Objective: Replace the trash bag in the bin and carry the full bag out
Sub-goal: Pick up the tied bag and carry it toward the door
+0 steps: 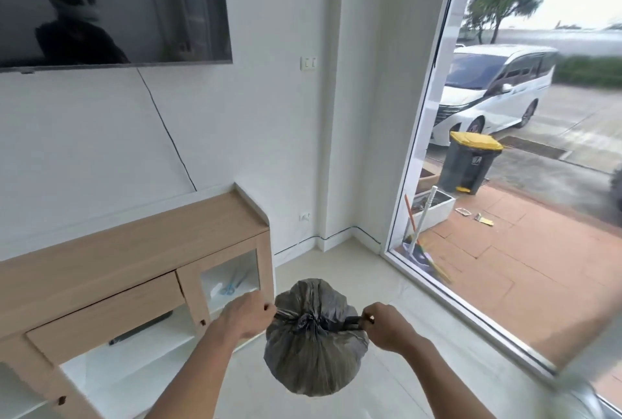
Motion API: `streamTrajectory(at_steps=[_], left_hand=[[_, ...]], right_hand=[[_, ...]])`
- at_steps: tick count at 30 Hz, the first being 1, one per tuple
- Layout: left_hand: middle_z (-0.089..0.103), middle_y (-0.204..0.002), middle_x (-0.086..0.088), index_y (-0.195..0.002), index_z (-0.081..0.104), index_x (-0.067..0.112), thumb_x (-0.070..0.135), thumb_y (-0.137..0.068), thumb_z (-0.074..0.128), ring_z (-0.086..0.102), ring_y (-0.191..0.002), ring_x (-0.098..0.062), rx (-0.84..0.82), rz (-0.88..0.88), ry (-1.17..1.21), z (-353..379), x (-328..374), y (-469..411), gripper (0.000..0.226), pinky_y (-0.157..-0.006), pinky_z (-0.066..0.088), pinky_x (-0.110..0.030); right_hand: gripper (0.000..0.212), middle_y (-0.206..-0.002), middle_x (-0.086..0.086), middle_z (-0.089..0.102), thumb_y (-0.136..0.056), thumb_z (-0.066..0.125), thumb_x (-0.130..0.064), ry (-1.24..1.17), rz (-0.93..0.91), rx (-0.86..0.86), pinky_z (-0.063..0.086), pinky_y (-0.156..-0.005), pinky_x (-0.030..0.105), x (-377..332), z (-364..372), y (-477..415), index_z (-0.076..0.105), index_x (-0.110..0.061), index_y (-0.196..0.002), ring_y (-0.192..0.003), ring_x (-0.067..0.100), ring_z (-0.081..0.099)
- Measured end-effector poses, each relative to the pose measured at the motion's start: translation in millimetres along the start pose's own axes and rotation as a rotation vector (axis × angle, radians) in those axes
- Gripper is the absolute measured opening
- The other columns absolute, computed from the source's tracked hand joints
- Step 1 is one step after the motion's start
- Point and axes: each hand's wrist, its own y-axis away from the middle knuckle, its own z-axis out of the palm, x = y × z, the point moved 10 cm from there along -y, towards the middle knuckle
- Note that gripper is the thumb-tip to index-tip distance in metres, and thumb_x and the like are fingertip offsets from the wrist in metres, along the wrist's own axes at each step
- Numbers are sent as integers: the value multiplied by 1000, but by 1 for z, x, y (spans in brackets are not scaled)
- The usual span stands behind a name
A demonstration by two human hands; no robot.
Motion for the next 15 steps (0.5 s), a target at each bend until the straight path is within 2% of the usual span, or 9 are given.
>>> streamTrajectory(at_steps=[3, 6, 11, 15], left_hand=[[36, -57, 2, -64, 36, 16, 31, -99, 36, 36, -54, -20, 25, 49, -8, 5, 46, -21, 37, -59, 31, -32], [43, -60, 2, -67, 42, 16, 35, -101, 36, 43, -59, -22, 35, 92, -15, 14, 88, -42, 39, -60, 33, -32], [62, -84, -7, -75, 49, 14, 36, -102, 37, 54, -75, -26, -4, 168, -29, 36, 164, -71, 37, -65, 37, -33], [65, -90, -10, -90, 60, 9, 34, -100, 39, 54, -77, -27, -55, 213, -6, 57, 212, -89, 35, -66, 38, -33]], right_hand=[[25, -90, 10, 72, -85, 46, -18, -19, 35, 37, 46, -64, 34, 37, -30, -3, 68, -6, -88, -86, 29, 65], [25, -93, 10, 71, -87, 47, -19, -27, 68, 80, 49, -69, 35, 73, -56, -3, 69, -7, -92, -89, 28, 64], [24, -93, 9, 71, -86, 47, -18, -31, 148, 141, 51, -70, 36, 141, -87, 4, 69, -9, -88, -87, 28, 64], [24, -94, 9, 72, -84, 48, -18, -38, 217, 164, 53, -70, 37, 189, -101, 13, 70, -9, -89, -86, 28, 65]])
